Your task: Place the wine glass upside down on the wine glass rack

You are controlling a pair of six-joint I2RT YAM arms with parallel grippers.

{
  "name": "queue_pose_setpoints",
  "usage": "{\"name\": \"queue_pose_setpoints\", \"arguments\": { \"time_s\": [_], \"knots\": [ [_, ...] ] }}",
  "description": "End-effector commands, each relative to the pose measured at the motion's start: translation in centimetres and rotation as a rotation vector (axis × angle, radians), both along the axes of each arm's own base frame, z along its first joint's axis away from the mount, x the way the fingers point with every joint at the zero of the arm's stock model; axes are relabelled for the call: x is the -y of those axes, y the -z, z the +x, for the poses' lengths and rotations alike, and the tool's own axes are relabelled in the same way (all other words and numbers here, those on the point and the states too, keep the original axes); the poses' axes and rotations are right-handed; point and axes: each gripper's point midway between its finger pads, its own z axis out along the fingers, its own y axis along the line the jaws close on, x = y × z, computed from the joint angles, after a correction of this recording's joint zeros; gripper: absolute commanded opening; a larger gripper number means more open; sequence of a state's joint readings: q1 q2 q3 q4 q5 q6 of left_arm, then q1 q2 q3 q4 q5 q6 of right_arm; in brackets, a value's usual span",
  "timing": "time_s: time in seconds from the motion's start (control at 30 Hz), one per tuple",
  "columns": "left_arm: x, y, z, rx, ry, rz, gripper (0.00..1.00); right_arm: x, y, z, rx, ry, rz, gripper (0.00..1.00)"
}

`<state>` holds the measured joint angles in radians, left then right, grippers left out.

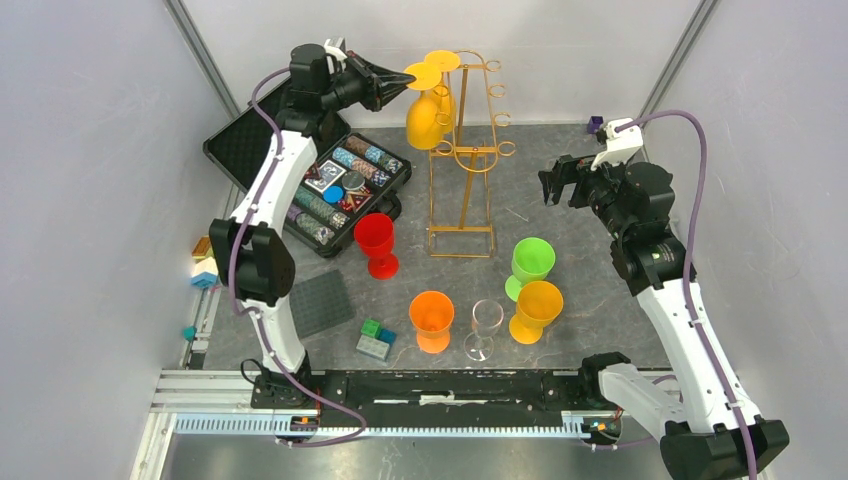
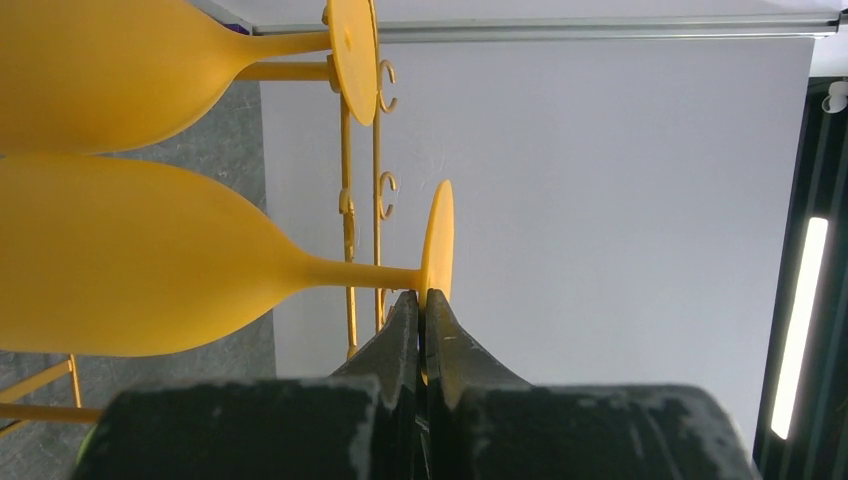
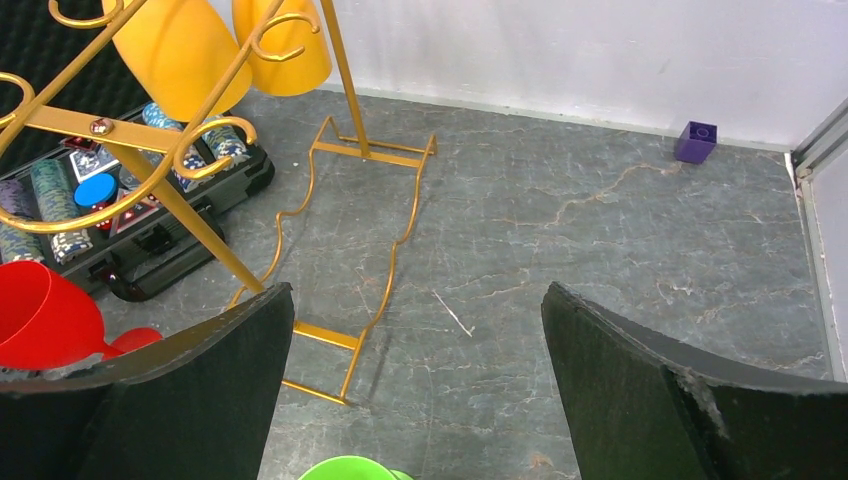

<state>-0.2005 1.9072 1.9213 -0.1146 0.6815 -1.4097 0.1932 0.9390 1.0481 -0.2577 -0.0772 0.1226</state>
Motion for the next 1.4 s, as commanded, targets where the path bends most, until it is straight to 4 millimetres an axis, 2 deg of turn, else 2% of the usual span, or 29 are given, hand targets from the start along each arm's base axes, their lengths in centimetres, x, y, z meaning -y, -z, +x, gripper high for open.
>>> {"name": "queue_pose_setpoints", "arguments": {
  "time_s": [0.0, 0.33, 0.63, 1.2, 1.37],
  "knots": [
    [0.7, -2.7, 0.3, 0.065, -0.003, -0.040, 0.02, 0.5, -1.4, -0.1, 0.051, 0.015, -0.015, 0.98],
    [2.1, -1.6, 0.9, 0.052, 0.019, -0.037, 0.02, 0.8, -1.3, -0.1, 0.050, 0.023, -0.033, 0.98],
    [2.7, -1.1, 1.2, 0.047, 0.028, -0.033, 0.02, 0.7, -1.4, -0.1, 0.053, 0.018, -0.036, 0.98],
    [3.8, -0.6, 0.2, 0.044, 0.069, -0.012, 0.02, 0.8, -1.1, -0.2, 0.049, 0.018, -0.042, 0.98],
    [3.6, 0.0, -0.3, 0.035, 0.066, 0.034, 0.09, 0.8, -1.1, -0.3, 0.050, 0.016, -0.042, 0.98]
  ]
}}
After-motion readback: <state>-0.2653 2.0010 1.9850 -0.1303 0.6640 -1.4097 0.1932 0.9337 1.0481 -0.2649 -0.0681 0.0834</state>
